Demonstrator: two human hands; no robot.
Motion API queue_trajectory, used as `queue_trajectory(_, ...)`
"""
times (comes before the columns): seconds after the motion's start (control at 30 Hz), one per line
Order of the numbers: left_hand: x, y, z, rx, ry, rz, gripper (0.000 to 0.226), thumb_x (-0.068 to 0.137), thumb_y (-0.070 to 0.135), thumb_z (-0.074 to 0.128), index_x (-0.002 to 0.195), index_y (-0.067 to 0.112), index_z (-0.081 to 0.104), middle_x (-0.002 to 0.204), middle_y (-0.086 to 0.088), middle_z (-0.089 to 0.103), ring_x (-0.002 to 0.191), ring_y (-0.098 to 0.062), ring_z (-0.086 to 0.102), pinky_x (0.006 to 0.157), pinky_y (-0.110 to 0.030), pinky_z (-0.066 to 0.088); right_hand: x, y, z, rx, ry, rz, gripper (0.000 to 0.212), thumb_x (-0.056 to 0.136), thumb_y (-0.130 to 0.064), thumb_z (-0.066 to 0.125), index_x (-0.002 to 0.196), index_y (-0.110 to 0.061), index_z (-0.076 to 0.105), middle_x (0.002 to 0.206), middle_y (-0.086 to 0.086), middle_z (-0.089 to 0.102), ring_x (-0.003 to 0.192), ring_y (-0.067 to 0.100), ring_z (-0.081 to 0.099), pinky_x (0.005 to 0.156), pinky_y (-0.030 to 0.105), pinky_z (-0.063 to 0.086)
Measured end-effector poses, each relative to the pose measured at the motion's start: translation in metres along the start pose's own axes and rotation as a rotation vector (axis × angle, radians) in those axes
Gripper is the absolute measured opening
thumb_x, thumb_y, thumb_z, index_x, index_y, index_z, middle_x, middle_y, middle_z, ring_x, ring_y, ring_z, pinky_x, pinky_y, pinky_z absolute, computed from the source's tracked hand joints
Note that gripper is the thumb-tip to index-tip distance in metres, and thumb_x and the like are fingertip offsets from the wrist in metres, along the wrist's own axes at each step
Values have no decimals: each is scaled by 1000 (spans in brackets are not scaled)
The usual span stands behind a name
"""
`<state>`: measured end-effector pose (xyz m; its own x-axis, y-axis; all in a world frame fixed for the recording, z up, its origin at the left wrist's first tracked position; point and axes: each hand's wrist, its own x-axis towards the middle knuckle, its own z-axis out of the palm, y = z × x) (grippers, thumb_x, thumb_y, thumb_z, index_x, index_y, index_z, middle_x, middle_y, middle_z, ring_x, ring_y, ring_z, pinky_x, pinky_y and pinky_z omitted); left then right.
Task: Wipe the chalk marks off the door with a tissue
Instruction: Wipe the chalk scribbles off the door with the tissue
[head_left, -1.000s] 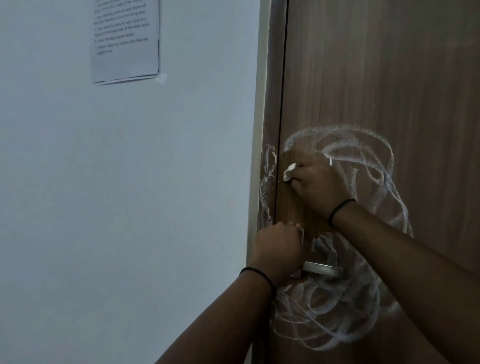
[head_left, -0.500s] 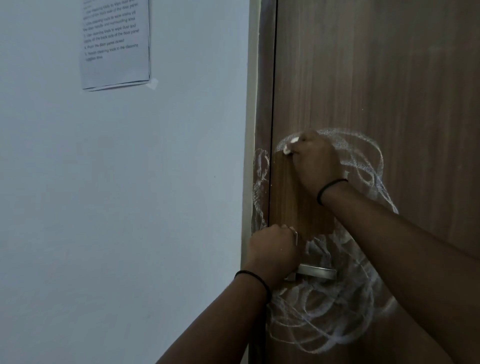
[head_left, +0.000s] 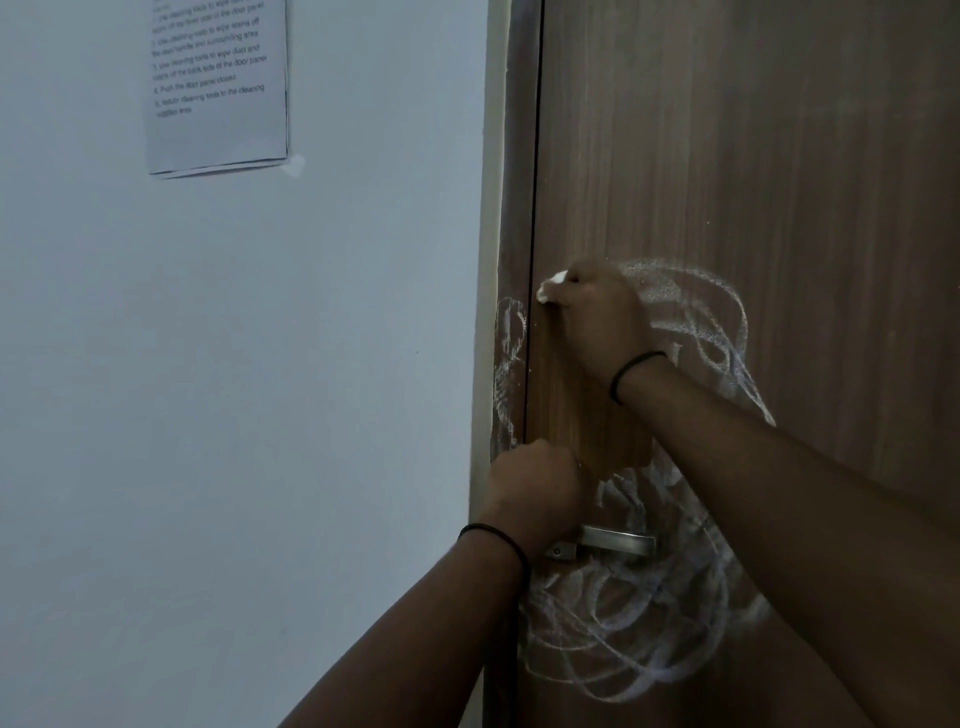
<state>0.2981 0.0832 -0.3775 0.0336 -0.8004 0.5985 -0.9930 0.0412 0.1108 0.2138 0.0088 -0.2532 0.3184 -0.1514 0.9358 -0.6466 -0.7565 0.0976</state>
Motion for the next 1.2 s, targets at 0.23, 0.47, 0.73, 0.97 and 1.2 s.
queue_trajectory(0.23, 0, 2, -3, 44, -49, 34, 24, 94, 21, 48, 86, 11, 67, 69, -1, 50, 66, -22, 55, 61, -30, 47, -36, 22, -19, -57, 11, -31, 16, 93, -8, 61, 95, -8, 77, 105, 11, 67, 104, 28, 61, 89, 38, 51)
queue_trajectory(0.47, 2, 5, -1, 72, -60, 11, 21, 91, 23, 50, 87, 12, 67, 66, 1, 49, 64, -21, 54, 60, -31, 48, -23, 10, -12, -88, -47, -54, 21, 97, -13, 58, 109, -6, 72, 113, 15, 63, 110, 31, 57, 88, 42, 52)
queue_trajectory(0.73, 4, 0, 0, -1, -30, -18, 37, 98, 28, 45, 62, 19, 47, 62, 2, 47, 58, -18, 52, 58, -30, 45, -2, 25, -15, -133, 81, 93, 24, 95, -10, 49, 108, -10, 69, 110, 14, 63, 105, 33, 57, 87, 41, 49)
queue_trajectory(0.97, 2, 1, 1, 5, -21, -8, 30, 97, 25, 46, 70, 16, 54, 65, 0, 49, 64, -23, 56, 63, -32, 51, -35, 23, -10, -173, -143, -215, 21, 96, -12, 59, 111, -6, 72, 112, 17, 65, 107, 34, 57, 84, 47, 49)
queue_trajectory(1.2, 7, 1, 3, 26, -55, -1, 20, 89, 24, 54, 71, 17, 58, 65, 2, 52, 56, -13, 51, 55, -27, 46, -18, 38, -33, -159, 65, 75, 18, 91, -10, 56, 100, -13, 72, 105, 7, 66, 96, 27, 62, 77, 42, 53)
